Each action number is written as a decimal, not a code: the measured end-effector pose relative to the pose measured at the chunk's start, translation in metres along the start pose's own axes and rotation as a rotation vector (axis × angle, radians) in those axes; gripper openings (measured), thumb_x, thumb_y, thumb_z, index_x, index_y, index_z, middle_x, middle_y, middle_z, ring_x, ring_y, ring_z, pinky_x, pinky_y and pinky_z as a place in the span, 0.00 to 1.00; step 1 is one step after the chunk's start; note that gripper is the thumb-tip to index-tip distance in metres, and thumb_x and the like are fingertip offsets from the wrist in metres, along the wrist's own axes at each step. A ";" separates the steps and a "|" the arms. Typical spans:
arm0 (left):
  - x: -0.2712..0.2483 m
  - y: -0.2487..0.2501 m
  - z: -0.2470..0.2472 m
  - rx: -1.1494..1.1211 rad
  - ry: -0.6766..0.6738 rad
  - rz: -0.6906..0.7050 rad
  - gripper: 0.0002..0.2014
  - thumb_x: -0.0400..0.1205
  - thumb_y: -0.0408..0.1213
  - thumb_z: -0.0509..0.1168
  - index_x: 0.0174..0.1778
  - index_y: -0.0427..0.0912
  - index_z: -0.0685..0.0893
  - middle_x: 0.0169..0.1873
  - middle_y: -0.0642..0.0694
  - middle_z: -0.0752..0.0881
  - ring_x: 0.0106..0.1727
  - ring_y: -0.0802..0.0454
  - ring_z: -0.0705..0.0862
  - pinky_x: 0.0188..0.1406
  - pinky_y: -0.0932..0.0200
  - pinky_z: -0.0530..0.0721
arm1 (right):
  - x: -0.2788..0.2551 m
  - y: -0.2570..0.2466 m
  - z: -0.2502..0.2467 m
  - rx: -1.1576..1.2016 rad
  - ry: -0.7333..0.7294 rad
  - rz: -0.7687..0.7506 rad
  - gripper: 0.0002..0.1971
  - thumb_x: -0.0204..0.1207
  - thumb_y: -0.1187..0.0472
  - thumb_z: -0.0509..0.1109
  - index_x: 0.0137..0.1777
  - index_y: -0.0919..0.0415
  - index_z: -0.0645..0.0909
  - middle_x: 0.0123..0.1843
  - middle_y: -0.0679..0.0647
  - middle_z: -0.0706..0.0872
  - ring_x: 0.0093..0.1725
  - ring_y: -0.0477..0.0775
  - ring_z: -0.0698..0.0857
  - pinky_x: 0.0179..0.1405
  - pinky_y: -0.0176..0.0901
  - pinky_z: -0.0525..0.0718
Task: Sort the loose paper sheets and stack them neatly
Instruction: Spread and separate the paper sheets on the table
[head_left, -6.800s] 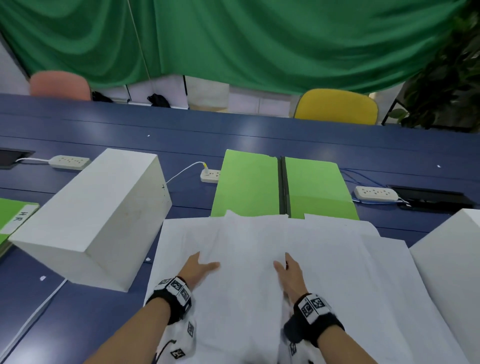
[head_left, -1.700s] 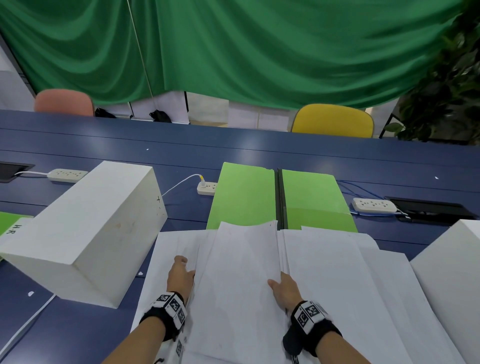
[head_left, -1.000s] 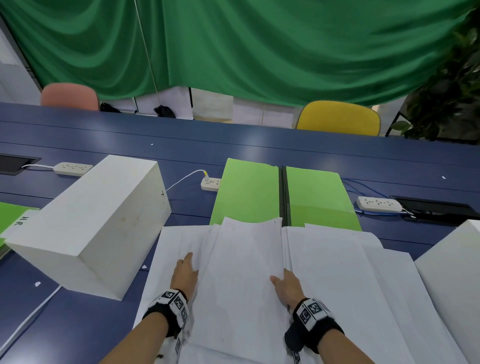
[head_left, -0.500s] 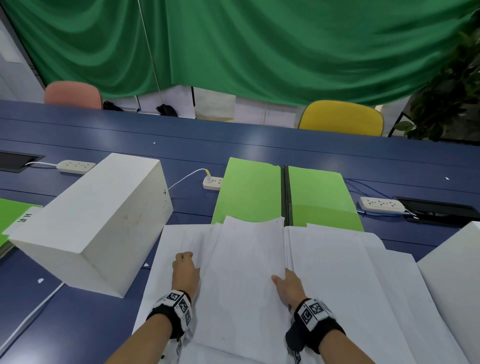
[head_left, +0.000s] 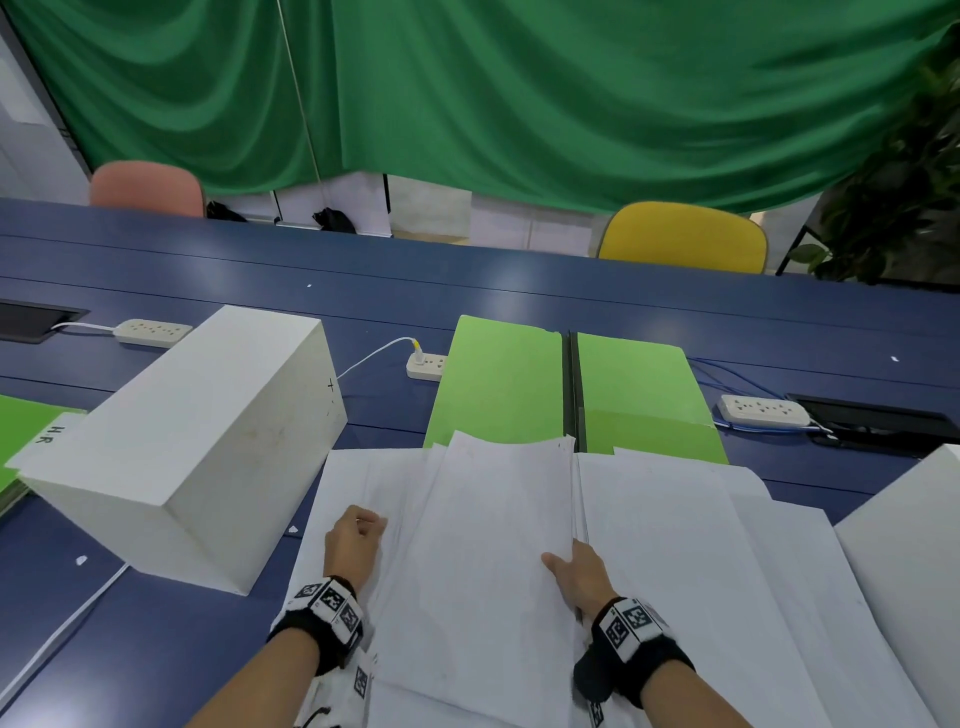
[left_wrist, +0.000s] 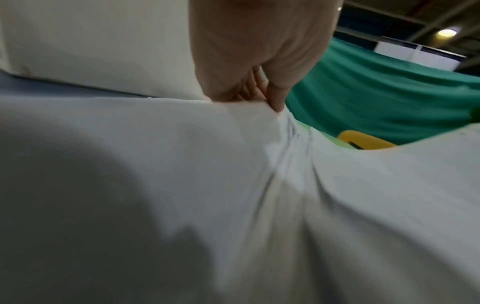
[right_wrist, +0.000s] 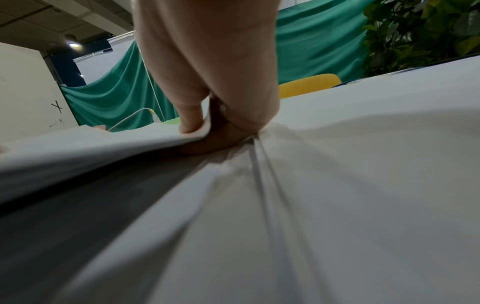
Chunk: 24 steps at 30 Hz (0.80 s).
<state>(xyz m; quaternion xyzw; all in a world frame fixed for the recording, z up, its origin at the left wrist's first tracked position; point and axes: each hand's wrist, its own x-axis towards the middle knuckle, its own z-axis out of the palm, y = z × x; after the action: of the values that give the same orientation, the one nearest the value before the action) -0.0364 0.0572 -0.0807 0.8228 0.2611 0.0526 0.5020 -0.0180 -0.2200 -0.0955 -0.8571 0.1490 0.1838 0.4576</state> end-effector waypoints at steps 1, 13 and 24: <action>0.000 0.001 -0.002 -0.031 -0.020 -0.013 0.06 0.82 0.34 0.64 0.41 0.38 0.76 0.42 0.39 0.83 0.45 0.44 0.79 0.44 0.56 0.75 | -0.001 -0.001 0.000 -0.003 -0.008 -0.002 0.17 0.79 0.60 0.66 0.66 0.66 0.77 0.60 0.59 0.84 0.57 0.57 0.82 0.55 0.40 0.79; -0.009 0.008 -0.003 -0.006 -0.233 0.051 0.23 0.85 0.33 0.58 0.75 0.30 0.66 0.73 0.35 0.72 0.72 0.43 0.73 0.71 0.56 0.68 | -0.003 -0.014 0.007 0.018 -0.021 -0.025 0.17 0.80 0.59 0.66 0.64 0.69 0.77 0.61 0.62 0.83 0.55 0.58 0.82 0.54 0.44 0.80; -0.004 -0.007 -0.013 -0.239 0.059 -0.127 0.14 0.79 0.25 0.66 0.61 0.29 0.80 0.52 0.36 0.81 0.60 0.41 0.79 0.57 0.60 0.71 | 0.005 0.009 -0.019 0.107 0.034 0.060 0.16 0.79 0.64 0.63 0.65 0.70 0.78 0.60 0.66 0.84 0.59 0.65 0.83 0.61 0.53 0.81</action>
<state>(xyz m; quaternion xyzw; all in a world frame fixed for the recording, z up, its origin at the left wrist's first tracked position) -0.0471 0.0685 -0.0799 0.7370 0.3192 0.0758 0.5909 -0.0139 -0.2417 -0.0946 -0.8296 0.1920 0.1744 0.4944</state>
